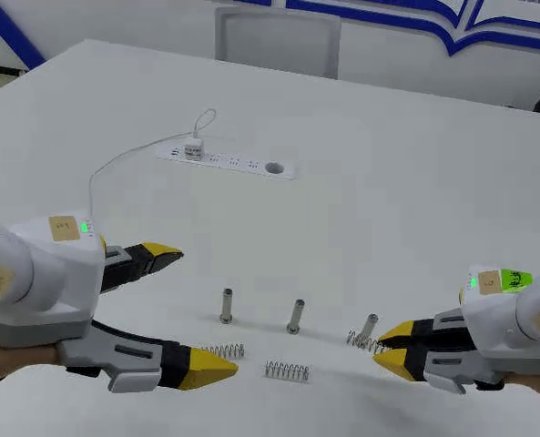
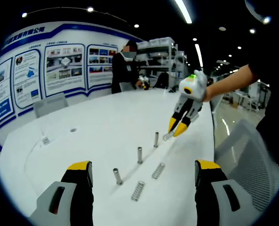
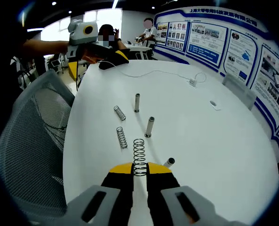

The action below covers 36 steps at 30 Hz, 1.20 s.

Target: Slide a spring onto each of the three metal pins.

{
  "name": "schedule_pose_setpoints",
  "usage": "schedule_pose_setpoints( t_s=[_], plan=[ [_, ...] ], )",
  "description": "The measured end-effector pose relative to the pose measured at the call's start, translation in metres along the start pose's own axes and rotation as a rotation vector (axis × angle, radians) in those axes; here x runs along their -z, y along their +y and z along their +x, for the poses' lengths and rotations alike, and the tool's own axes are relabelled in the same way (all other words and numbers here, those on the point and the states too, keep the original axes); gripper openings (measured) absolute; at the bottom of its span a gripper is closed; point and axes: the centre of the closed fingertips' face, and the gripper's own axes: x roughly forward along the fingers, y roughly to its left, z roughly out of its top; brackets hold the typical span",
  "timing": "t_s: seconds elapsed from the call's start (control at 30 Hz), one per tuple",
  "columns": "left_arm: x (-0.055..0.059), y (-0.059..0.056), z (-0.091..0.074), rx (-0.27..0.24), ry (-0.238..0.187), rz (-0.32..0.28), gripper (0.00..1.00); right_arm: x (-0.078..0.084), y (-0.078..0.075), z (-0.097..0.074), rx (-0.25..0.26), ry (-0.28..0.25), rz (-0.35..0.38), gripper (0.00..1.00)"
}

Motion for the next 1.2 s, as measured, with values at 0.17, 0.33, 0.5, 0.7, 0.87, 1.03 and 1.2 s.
schedule_pose_setpoints(
  t_s=[0.17, 0.33, 0.5, 0.7, 0.87, 1.03, 1.2],
  plan=[
    [-0.008, -0.008, 0.008, 0.025, -0.022, 0.009, 0.9, -0.026, 0.008, -0.007, -0.017, -0.022, -0.059, 0.1],
    [-0.013, -0.018, 0.014, 0.052, -0.035, 0.03, 0.86, -0.048, 0.02, -0.011, -0.045, -0.036, -0.126, 0.1],
    [-0.019, -0.025, 0.019, 0.068, -0.056, 0.048, 0.83, -0.063, 0.035, -0.011, -0.073, -0.037, -0.199, 0.1],
    [-0.022, -0.034, 0.022, 0.081, -0.069, 0.068, 0.81, -0.082, 0.047, -0.012, -0.093, -0.066, -0.228, 0.1],
    [-0.023, -0.039, 0.025, 0.092, -0.075, 0.081, 0.76, -0.093, 0.056, -0.01, -0.111, -0.08, -0.254, 0.1],
    [-0.023, -0.043, 0.026, 0.114, -0.072, 0.092, 0.71, -0.097, 0.064, -0.009, -0.127, -0.088, -0.265, 0.1],
    [-0.027, -0.049, 0.025, 0.139, -0.09, 0.091, 0.6, -0.098, 0.07, -0.009, -0.138, -0.093, -0.271, 0.1]
  ],
)
